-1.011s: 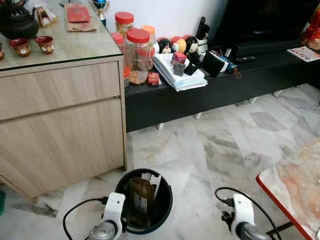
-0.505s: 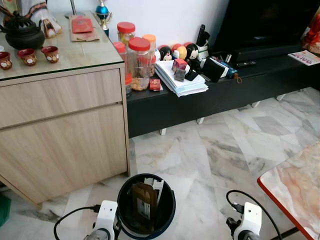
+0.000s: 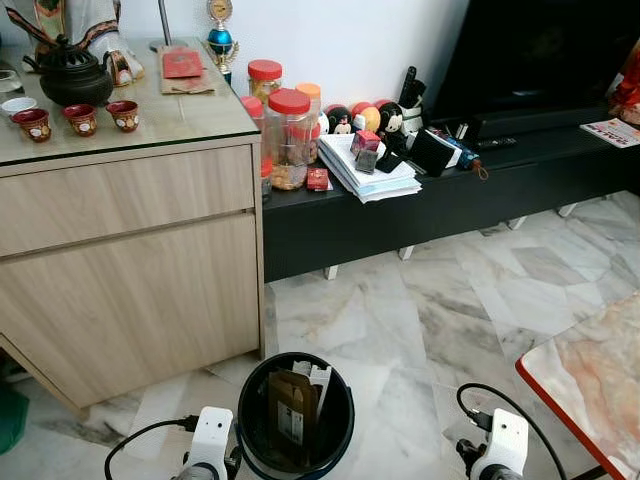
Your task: Picking trash to rubbish bin
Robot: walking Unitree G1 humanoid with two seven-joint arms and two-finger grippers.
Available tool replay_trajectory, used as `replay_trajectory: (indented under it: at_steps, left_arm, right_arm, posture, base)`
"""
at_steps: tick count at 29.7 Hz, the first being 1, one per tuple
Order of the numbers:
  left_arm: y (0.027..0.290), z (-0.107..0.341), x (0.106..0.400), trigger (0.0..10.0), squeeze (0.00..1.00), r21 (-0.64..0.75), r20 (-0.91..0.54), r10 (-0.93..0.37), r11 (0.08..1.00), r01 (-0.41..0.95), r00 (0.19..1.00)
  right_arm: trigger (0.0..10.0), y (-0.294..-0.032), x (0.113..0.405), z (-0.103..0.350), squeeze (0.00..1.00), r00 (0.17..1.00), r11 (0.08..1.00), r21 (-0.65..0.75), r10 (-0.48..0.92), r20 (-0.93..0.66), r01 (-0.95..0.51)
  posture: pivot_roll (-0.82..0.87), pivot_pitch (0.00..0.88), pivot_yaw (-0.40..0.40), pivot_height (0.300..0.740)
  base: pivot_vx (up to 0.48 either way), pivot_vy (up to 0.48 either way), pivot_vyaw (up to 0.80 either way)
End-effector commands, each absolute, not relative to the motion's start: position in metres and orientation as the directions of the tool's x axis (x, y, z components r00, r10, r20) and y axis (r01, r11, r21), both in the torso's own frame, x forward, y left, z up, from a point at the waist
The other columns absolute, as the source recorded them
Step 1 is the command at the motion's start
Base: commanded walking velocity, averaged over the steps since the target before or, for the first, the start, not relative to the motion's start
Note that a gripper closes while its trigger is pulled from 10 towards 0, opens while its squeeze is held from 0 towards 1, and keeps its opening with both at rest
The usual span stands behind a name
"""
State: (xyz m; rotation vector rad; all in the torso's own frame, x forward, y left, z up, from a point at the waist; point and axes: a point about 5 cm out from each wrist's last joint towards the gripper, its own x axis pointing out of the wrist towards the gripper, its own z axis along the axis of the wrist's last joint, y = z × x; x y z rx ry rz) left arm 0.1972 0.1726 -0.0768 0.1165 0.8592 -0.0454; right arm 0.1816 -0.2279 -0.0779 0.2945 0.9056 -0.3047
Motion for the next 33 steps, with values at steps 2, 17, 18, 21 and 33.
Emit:
replay_trajectory:
  at_steps: [2, 17, 18, 21, 33]
  left_arm:
    - [0.17, -0.0793, 0.1928, 10.0, 0.0, 0.067, -0.765, 0.0, 0.995, 0.08, 0.644]
    - [0.168, -0.0792, 0.1931, 10.0, 0.0, 0.057, -0.765, -0.008, 0.995, 0.081, 0.645]
    - [0.1679, -0.0789, 0.1938, 10.0, 0.0, 0.057, -0.764, -0.009, 0.995, 0.081, 0.646]
    - [0.1672, -0.0786, 0.1945, 10.0, 0.0, 0.056, -0.763, -0.011, 0.995, 0.082, 0.647]
    - [0.1653, -0.0783, 0.1955, 10.0, 0.0, 0.046, -0.761, -0.016, 0.996, 0.079, 0.649]
  right_arm:
    - [10.0, -0.2354, 0.1799, -0.0767, 0.0, 0.584, 0.903, 0.112, -0.169, -0.794, 0.414]
    - [10.0, -0.2326, 0.1839, -0.0753, 0.0, 0.596, 0.92, 0.102, -0.158, -0.787, 0.378]
    - [10.0, -0.2321, 0.1848, -0.075, 0.0, 0.598, 0.92, 0.104, -0.157, -0.786, 0.378]
    - [10.0, -0.2322, 0.1851, -0.0748, 0.0, 0.599, 0.921, 0.102, -0.158, -0.785, 0.376]
    - [10.0, -0.233, 0.1876, -0.0733, 0.0, 0.605, 0.929, 0.092, -0.156, -0.781, 0.358]
  posture:
    - [0.03, 0.0, -0.116, 0.74]
    - [0.03, 0.0, -0.122, 0.74]
    - [0.03, 0.0, -0.12, 0.74]
    - [0.03, 0.0, -0.124, 0.74]
    - [0.03, 0.0, -0.128, 0.74]
  base:
    - [0.0, 0.0, 0.0]
    - [-0.058, 0.0, 0.0]
    - [-0.307, 0.0, 0.0]
    - [-0.303, 0.0, 0.0]
    - [-0.306, 0.0, 0.0]
